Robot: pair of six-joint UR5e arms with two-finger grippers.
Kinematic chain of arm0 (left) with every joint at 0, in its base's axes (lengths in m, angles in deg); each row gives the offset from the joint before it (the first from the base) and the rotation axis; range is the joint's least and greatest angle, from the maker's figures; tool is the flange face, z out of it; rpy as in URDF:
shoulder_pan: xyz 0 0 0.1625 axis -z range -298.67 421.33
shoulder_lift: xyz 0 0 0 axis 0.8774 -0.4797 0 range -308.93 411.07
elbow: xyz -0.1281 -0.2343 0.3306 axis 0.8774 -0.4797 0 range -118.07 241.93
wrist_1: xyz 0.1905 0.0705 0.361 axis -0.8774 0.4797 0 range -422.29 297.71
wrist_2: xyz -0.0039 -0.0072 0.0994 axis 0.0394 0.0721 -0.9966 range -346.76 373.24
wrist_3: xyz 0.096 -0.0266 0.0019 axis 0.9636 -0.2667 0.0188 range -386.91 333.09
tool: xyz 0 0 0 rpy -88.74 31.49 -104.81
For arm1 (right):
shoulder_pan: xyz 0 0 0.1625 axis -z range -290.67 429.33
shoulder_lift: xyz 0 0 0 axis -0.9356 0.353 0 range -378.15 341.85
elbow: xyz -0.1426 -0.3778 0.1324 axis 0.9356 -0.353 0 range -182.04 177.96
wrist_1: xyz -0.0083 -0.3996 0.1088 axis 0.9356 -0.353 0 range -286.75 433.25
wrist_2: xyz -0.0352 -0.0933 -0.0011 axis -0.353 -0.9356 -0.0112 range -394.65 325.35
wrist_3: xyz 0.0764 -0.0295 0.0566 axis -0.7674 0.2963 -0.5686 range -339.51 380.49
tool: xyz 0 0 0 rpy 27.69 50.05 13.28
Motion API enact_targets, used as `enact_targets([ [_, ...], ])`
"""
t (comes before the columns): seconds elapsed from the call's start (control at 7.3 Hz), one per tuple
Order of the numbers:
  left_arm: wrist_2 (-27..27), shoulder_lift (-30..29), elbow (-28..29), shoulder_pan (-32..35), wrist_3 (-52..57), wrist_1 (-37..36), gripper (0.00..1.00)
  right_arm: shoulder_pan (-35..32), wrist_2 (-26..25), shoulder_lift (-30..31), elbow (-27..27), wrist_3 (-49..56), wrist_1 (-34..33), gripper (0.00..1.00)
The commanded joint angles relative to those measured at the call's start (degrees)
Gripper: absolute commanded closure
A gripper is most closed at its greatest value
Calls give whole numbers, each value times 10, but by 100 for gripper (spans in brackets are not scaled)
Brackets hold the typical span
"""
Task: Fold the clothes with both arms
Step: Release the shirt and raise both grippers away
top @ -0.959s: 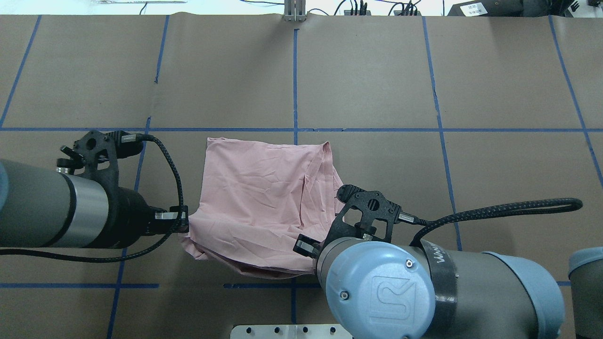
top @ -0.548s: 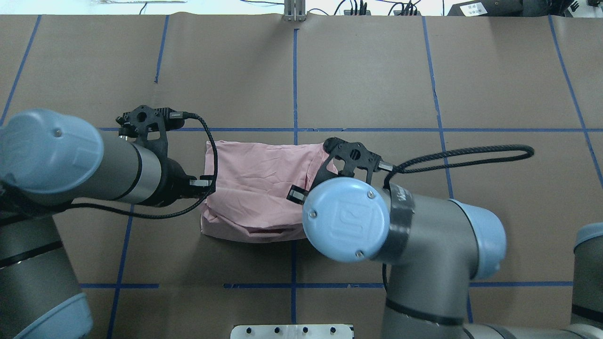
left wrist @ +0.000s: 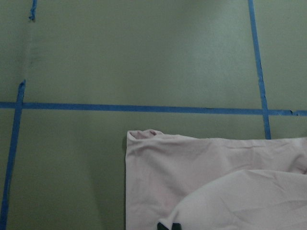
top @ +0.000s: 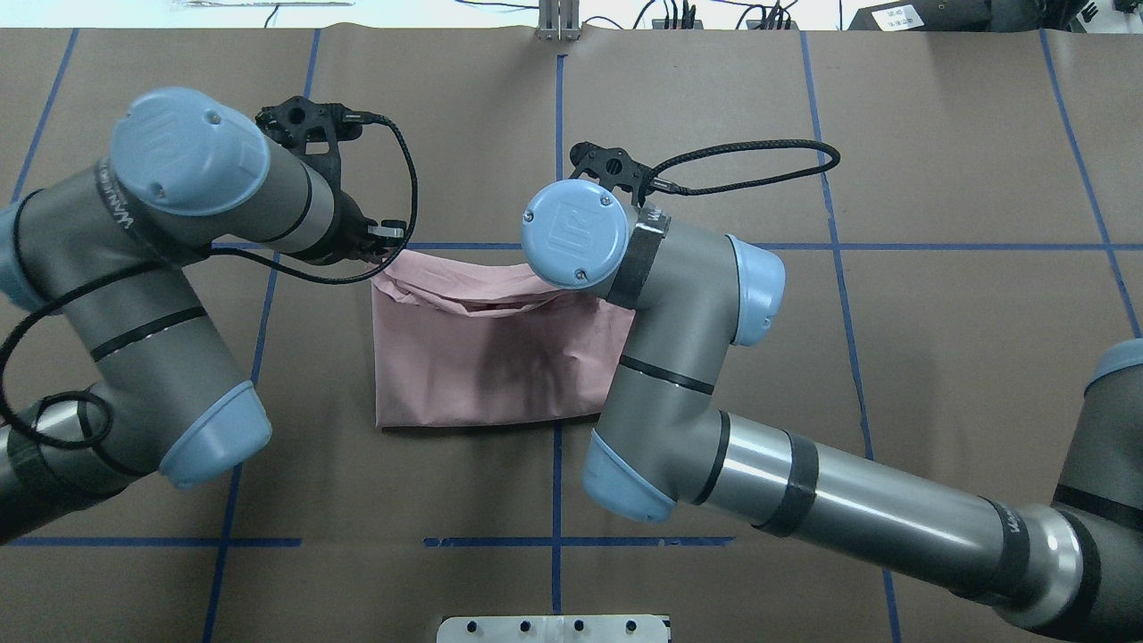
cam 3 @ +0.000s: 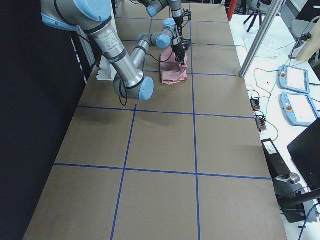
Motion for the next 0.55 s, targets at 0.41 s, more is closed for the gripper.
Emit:
enact_targets([
  [0.41, 46, -4, 122, 126, 249, 116, 0, -130, 177, -13, -94, 216, 67, 0],
])
